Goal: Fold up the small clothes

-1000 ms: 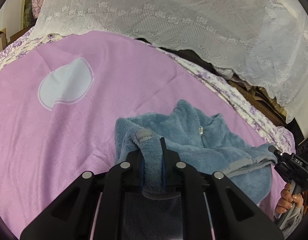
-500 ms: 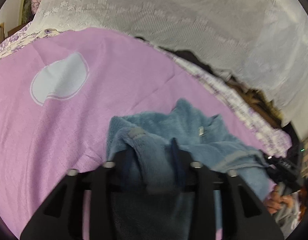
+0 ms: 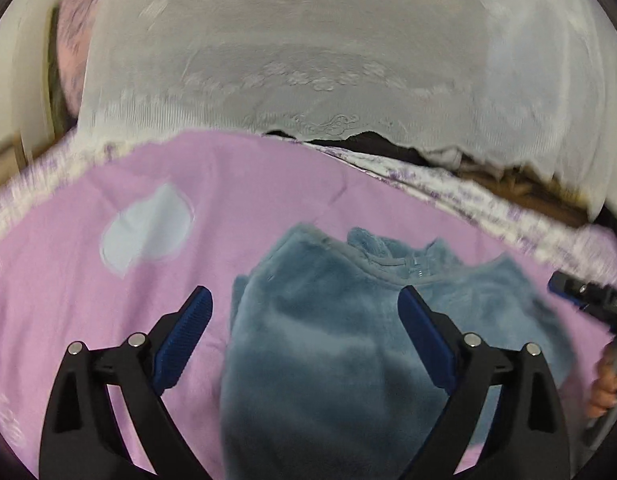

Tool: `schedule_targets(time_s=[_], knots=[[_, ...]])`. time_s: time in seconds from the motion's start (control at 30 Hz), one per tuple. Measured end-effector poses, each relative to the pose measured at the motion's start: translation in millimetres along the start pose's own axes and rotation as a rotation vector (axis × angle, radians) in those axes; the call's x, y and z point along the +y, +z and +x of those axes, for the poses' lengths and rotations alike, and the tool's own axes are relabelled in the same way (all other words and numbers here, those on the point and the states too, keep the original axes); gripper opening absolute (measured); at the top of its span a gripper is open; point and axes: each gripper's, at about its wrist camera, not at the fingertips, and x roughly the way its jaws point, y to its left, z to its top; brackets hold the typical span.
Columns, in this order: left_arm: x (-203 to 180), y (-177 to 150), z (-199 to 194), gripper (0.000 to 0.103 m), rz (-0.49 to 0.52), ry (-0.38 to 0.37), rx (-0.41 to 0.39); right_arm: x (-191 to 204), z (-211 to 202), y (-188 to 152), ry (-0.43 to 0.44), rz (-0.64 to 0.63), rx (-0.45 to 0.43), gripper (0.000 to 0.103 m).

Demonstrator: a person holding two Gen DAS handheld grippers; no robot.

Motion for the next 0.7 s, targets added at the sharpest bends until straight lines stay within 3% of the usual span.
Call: schedule_targets(time_s=[0.07, 0.2, 0.33, 0.37, 0.4, 0.47, 0.57, 0.7], knots=[[-12.7, 6.8, 10.1, 0.091, 0.047, 0.036, 0.017, 15.6, 14.3, 0.5, -0.021, -0.043, 0.028, 0.031], [-22.1, 15.4, 42.8, 0.091, 0.047, 0.101, 0.094, 31.5, 49.6, 7.8, -0.014, -0.042, 0.081, 0.033], [1.6, 5.3, 89.5, 0.095, -0.008, 0.211, 0.203, 2.3, 80.3, 2.7, -0.113, 0.029, 0.115, 0.033], [16.2, -0.5, 105.2, 0.097, -0.057, 0.193, 0.257, -9.7, 84.5, -0.3, -0.132, 0.051, 0.119, 0.032], [29.2, -3.7, 115.4, 0.097, -0.128, 0.134, 0.302, -24.3, 89.0, -1.6, -0.130, 0.074, 0.124, 0.025], [52.4, -3.0, 122.5, 0.097, -0.269, 0.030, 0.346, -34.9, 88.4, 0.2, -0.101, 0.113, 0.122, 0.021], [59.2, -4.2, 122.8, 0.098, -0.290, 0.018, 0.347, -30.1, 83.5, -2.4, -0.102, 0.085, 0.098, 0.023], [48.5, 0.1, 104.3, 0.098, -0.227, 0.071, 0.270, -14.1, 60.6, -2.5, -0.110, 0.012, 0.010, 0.038]])
